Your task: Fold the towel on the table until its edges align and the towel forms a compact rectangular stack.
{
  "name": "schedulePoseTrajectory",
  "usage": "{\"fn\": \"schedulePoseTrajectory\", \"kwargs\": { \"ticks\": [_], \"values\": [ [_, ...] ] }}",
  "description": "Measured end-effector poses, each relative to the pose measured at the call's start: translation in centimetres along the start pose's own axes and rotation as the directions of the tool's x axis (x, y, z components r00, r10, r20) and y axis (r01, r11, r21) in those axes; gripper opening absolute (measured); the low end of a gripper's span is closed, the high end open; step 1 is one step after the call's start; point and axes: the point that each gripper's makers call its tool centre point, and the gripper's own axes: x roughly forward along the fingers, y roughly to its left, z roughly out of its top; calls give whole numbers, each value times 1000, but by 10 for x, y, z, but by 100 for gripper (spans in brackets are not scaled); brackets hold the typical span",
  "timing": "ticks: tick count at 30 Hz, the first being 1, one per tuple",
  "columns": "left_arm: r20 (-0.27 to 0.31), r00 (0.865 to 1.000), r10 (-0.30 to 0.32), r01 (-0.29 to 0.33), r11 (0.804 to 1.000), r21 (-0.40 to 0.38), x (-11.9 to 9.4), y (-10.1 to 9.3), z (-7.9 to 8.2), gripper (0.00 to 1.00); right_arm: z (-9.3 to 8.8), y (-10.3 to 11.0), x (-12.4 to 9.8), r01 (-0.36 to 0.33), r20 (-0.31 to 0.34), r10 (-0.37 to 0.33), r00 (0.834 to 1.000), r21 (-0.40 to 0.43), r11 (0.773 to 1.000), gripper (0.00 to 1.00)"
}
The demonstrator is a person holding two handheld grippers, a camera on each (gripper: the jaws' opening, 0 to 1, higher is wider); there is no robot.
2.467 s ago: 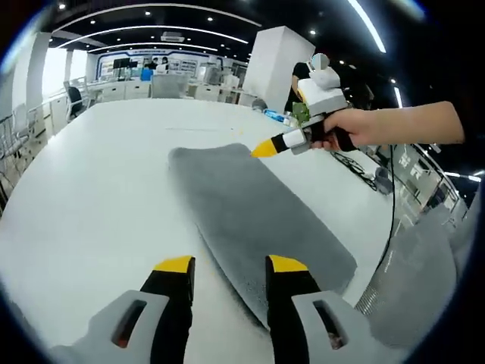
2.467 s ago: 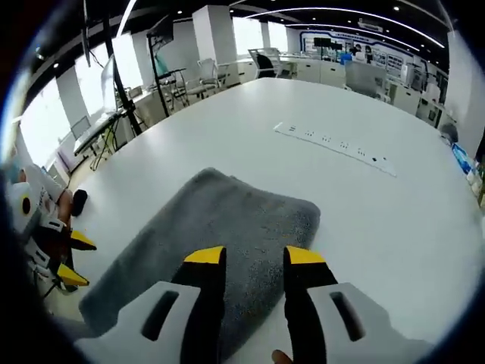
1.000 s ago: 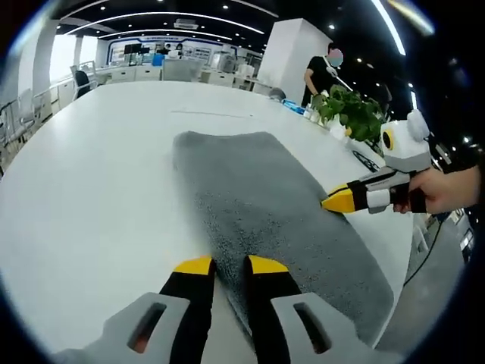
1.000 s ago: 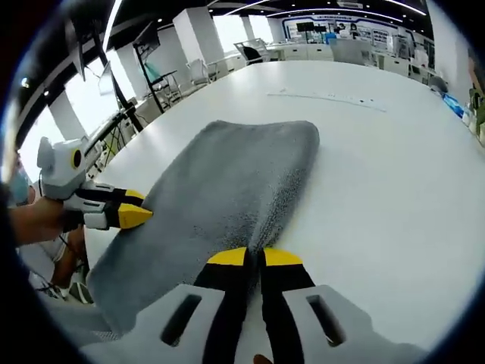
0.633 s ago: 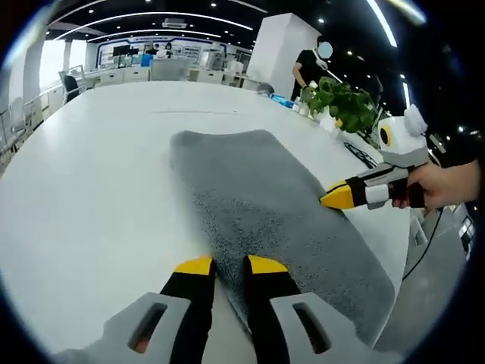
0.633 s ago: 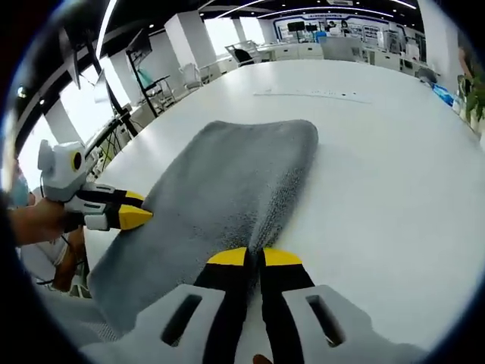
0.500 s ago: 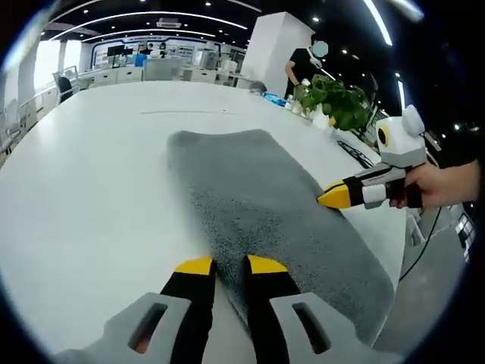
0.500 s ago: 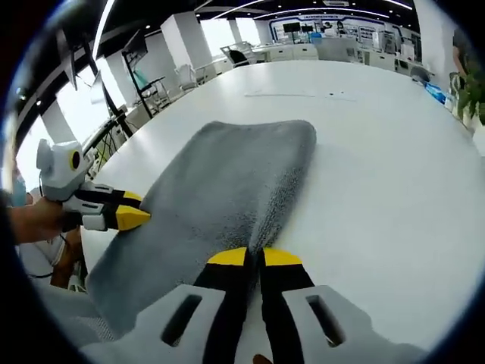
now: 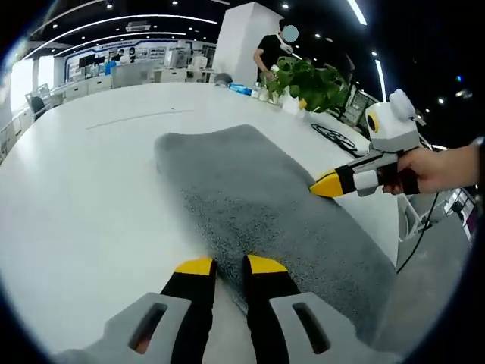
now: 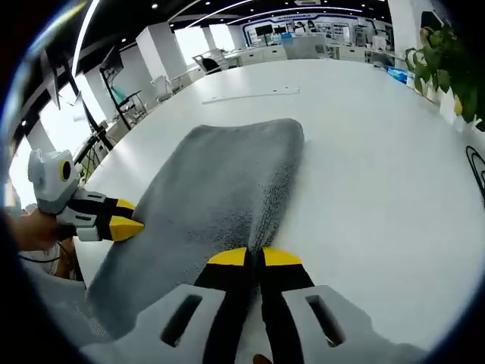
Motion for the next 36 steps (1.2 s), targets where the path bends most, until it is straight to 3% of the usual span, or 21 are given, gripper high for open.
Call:
{"fn": "schedulePoseTrajectory", "kwargs": {
  "ticks": [6,19,21,25,32,36],
  "values": [
    [8,1000,-3,3,1000,25,4,-11,2,15,-1,-12,-2,9,1,-9,1000,-3,1000,3],
    [-15,1000,-21,21,998,61,6,-5,2,18,-2,-11,1,-15,14,16,1000,-14,1000,4],
    [39,999,-30,27,997,78,4,-7,12,21,-2,-13,0,-22,14,23,1000,-24,999,4],
    [54,998,-45,42,997,70,1,-13,15,28,0,-13,1,-36,8,36,999,-65,997,6],
    [50,997,-57,49,988,143,-5,-19,20,38,5,-12,0,-29,1,30,1000,-141,990,10],
    [61,996,-67,57,986,154,-13,-24,29,40,8,-8,-3,-51,-14,50,999,-244,968,17]
  ]
}}
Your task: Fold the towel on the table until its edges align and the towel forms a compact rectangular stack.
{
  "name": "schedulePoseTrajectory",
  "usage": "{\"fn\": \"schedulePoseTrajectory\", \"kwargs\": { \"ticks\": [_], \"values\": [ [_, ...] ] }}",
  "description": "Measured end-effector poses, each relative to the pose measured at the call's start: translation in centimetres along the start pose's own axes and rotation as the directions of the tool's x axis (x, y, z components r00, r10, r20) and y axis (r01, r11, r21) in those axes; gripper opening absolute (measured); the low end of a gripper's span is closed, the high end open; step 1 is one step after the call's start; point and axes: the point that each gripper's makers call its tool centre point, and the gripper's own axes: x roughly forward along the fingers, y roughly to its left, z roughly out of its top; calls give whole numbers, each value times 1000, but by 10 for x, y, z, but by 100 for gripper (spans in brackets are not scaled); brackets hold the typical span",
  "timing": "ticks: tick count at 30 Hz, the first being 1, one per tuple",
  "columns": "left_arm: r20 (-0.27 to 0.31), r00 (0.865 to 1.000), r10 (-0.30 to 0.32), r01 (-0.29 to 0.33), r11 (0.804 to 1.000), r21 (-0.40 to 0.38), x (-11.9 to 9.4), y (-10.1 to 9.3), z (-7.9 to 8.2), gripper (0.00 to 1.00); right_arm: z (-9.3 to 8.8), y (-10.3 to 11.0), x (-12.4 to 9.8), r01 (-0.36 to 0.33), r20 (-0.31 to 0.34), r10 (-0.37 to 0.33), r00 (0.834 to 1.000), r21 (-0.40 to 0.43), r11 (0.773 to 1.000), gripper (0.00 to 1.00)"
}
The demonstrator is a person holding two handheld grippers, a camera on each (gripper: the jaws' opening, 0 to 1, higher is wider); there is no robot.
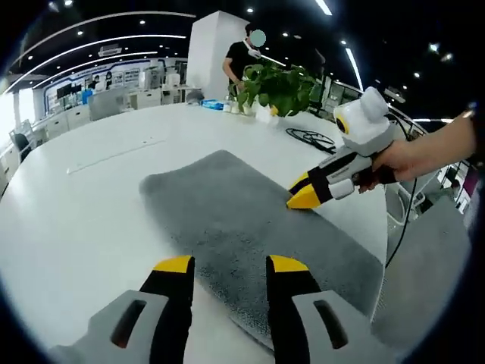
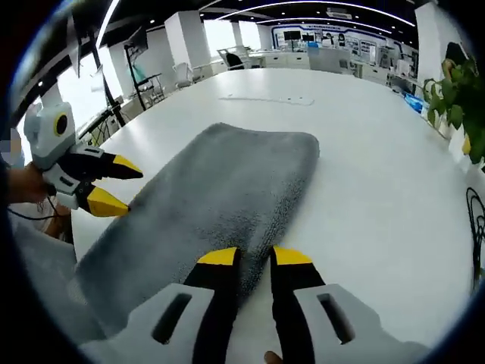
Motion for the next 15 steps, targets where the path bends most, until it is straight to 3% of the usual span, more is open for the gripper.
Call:
{"fn": "schedulePoseTrajectory", "kwargs": {
  "ticks": [4,7,13,15],
  "values": [
    [2,1000,-19,19,999,41,-7,-10,6,44,1,11,-6,-19,-9,18,1000,-70,997,21],
    [-18,997,-73,74,992,100,-9,-25,6,45,5,17,-13,-31,3,31,1000,-93,995,22],
    [-102,979,-174,193,956,223,-14,-61,-8,47,6,37,-30,-89,21,93,995,-131,987,22],
    [-130,977,-167,198,939,282,-14,-64,-13,48,5,44,-34,-109,20,113,993,-140,984,21]
  ]
}}
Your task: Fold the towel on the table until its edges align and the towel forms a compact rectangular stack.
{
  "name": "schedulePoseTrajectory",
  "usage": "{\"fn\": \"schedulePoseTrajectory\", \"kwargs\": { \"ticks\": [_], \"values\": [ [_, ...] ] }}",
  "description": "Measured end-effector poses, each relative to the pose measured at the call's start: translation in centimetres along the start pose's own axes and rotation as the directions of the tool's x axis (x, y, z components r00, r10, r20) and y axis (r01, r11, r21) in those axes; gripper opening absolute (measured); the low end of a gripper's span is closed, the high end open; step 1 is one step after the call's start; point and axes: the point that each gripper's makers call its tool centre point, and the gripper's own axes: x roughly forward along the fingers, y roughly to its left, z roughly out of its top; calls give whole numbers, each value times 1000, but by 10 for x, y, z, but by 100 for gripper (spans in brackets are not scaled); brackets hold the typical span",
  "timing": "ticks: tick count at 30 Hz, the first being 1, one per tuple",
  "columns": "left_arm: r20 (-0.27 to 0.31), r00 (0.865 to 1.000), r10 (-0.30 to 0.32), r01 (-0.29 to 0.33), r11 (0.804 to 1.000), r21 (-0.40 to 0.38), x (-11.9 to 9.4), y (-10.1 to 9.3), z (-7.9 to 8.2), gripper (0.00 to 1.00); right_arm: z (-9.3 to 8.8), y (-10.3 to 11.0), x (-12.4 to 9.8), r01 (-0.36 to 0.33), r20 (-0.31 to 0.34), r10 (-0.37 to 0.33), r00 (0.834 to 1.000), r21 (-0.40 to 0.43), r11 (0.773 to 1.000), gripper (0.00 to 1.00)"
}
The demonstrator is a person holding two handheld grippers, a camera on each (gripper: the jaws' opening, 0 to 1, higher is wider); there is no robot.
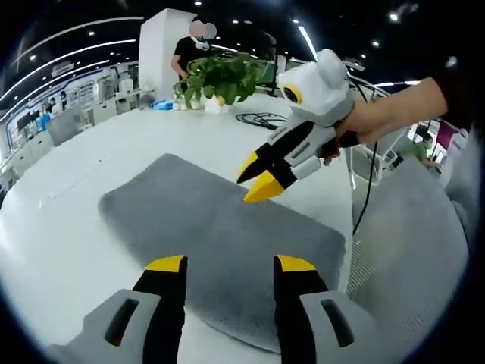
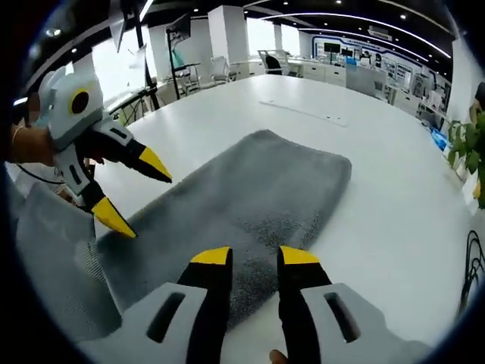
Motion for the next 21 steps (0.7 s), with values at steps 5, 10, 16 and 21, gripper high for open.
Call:
{"fn": "schedulePoseTrajectory", "kwargs": {
  "ticks": [5,10,16,21],
  "values": [
    [-32,996,-79,82,993,85,3,-33,-1,51,-13,16,-2,-33,-19,33,999,-17,999,21],
    [21,991,-130,129,991,26,0,-53,4,50,-24,37,-6,-87,-20,87,996,1,996,21],
    [-37,986,-161,164,983,77,3,-72,-12,50,-31,56,-10,-115,-26,116,993,4,993,21],
    [-88,979,-184,192,977,90,5,-84,-27,50,-37,64,-14,-139,-23,139,990,2,990,24]
  ]
}}
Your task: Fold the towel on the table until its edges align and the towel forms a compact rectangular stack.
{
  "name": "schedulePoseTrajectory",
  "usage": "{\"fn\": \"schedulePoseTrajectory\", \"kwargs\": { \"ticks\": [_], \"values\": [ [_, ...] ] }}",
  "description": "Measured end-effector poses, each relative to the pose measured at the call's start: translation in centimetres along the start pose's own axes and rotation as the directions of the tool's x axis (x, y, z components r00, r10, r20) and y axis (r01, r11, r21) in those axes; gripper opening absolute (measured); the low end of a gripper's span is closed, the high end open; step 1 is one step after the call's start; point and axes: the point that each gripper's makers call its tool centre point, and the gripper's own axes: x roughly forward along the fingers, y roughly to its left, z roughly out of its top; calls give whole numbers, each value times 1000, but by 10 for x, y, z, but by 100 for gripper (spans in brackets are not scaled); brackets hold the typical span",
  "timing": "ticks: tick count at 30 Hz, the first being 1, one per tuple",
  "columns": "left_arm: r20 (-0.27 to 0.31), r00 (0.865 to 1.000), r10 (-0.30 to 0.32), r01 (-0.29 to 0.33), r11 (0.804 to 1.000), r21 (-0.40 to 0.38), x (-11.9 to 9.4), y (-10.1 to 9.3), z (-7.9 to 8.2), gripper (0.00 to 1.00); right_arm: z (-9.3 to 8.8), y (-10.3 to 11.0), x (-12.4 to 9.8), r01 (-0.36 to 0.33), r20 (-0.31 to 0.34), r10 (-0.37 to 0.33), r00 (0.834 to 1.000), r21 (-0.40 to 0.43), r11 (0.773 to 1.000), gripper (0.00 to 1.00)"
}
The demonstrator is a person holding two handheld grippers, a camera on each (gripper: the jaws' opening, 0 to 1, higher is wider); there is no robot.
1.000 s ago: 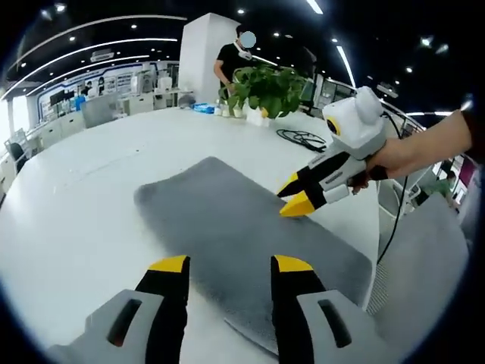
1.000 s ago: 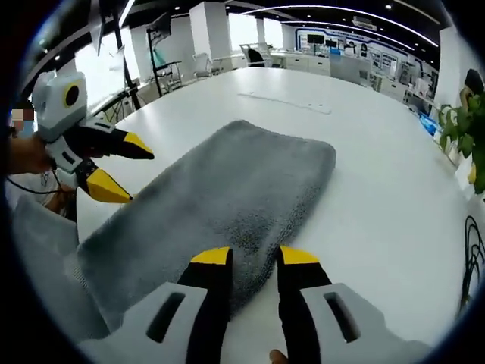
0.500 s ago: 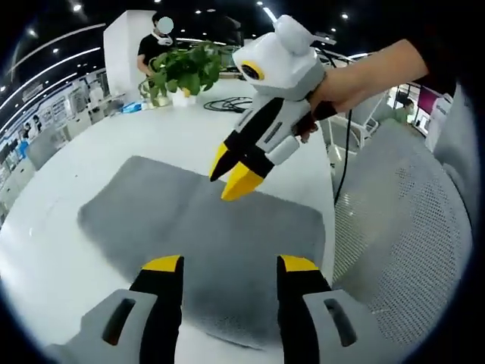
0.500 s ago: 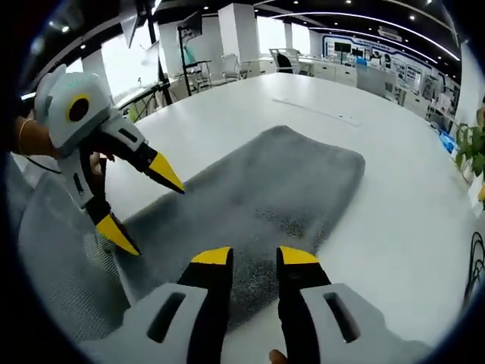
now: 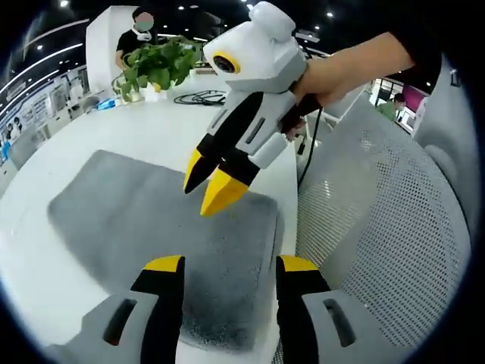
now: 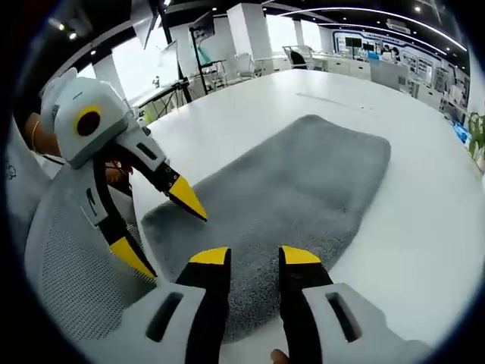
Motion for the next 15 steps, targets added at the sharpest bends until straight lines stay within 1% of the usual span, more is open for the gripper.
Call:
{"fn": "schedulePoseTrajectory", "kwargs": {
  "ticks": [5,7,10,12,15],
  "values": [
    [-29,1000,-7,8,999,46,3,-6,-7,50,-6,13,-3,-42,-23,41,999,-67,997,28],
    [-41,999,-6,8,999,46,4,-8,-8,50,-12,18,-1,-56,-45,52,998,-97,994,29],
    [-37,999,-8,10,999,45,4,-11,-8,50,-20,28,-2,-81,-71,73,995,-128,988,30],
    [-44,999,-5,7,998,57,5,-11,-10,50,-24,35,-3,-97,-83,85,993,-151,984,30],
    [-67,998,0,5,998,70,8,-12,-14,48,-32,43,-5,-104,-115,79,990,-228,968,30]
  ]
}}
